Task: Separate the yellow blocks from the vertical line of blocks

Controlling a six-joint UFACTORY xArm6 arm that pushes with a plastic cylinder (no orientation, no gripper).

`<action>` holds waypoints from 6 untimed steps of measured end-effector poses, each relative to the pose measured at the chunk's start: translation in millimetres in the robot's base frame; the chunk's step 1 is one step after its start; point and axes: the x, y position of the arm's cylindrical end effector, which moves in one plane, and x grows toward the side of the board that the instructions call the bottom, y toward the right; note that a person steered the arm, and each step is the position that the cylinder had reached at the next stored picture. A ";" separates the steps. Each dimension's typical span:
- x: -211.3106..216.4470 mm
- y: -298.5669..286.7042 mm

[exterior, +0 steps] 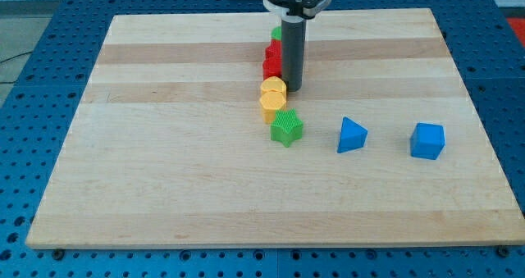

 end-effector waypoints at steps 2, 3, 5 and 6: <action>23.9 -41.6; 41.8 -16.7; 56.9 -141.9; 53.9 -99.4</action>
